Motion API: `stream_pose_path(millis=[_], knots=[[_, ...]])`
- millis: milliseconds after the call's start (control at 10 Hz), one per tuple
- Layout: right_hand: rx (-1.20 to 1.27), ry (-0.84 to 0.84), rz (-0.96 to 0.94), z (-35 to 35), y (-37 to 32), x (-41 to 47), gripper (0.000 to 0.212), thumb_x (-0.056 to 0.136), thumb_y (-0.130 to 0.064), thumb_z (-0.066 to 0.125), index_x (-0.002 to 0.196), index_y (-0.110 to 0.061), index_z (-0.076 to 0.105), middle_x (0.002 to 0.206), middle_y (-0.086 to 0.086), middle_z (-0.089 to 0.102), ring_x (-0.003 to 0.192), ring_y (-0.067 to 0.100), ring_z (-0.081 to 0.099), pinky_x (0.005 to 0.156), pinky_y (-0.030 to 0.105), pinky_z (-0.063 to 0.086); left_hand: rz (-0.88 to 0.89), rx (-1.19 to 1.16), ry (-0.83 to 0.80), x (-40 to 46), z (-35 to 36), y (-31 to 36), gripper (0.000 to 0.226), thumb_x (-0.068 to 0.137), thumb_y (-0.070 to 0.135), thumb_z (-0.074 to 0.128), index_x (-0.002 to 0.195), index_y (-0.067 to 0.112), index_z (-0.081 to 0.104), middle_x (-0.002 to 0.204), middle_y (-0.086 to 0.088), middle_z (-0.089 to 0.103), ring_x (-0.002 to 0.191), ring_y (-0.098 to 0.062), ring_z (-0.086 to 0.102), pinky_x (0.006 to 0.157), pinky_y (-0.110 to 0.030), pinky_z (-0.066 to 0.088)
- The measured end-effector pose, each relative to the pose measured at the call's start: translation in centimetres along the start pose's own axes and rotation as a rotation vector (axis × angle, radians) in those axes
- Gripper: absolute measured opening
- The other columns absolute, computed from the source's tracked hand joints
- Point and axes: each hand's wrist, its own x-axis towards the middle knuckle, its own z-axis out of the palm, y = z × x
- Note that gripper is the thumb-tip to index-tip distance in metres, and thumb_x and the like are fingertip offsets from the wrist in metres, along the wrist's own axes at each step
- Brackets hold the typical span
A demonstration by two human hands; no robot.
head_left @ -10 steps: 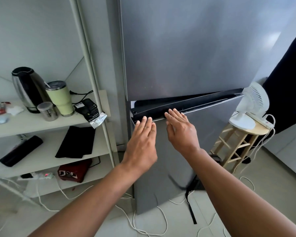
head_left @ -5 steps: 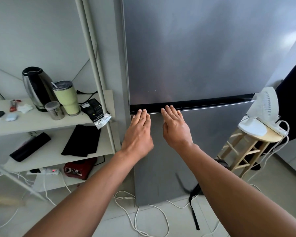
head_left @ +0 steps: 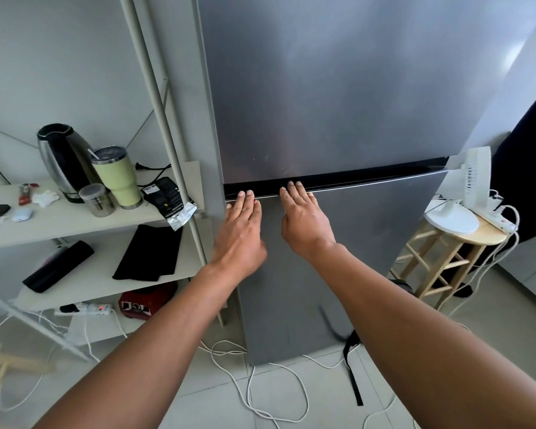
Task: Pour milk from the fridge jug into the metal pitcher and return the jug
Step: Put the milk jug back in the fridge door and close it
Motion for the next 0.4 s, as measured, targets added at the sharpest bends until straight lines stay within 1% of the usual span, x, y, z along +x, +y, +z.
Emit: stream_pose_path(millis=[100,200,300,400], knots=[[-0.014,-0.031,0.028,-1.3,0.0,-1.3,0.058,0.105,-0.018,0.035,0.162,-0.006,0.026,0.172,0.008,0.022,0.161,0.021,0.012,0.129,0.045,0.017,-0.036,0.042,-0.023,-0.1,-0.5,0.6,0.075,0.092,0.018,0.052,0.159,0.003,0.021,0.171,-0.015,0.008,0.16,-0.026,0.002,0.129,-0.046,0.007],[-0.015,-0.023,0.051,-1.9,0.6,-3.6,0.056,0.107,-0.021,0.035,0.16,-0.004,0.028,0.17,0.009,0.028,0.16,0.022,0.016,0.128,0.045,0.018,-0.066,0.02,-0.03,-0.5,-0.5,1.3,0.071,0.095,0.019,0.05,0.158,0.003,0.023,0.17,-0.016,0.014,0.159,-0.028,0.008,0.129,-0.048,0.009],[0.005,-0.007,0.127,-2.9,2.3,-8.1,0.059,0.108,-0.026,0.035,0.16,-0.002,0.023,0.171,0.013,0.022,0.161,0.026,0.011,0.129,0.046,0.015,0.003,-0.069,-0.043,-3.1,1.3,4.3,0.062,0.101,0.02,0.045,0.157,0.003,0.026,0.169,-0.017,0.019,0.159,-0.03,0.011,0.128,-0.05,0.01],[-0.007,0.014,0.219,-3.4,3.4,-11.0,0.062,0.108,-0.029,0.035,0.161,-0.001,0.02,0.172,0.016,0.017,0.161,0.028,0.007,0.13,0.047,0.013,0.116,-0.123,-0.063,-4.8,2.7,6.2,0.06,0.103,0.023,0.041,0.157,0.002,0.026,0.169,-0.018,0.017,0.159,-0.03,0.008,0.129,-0.049,0.007]])
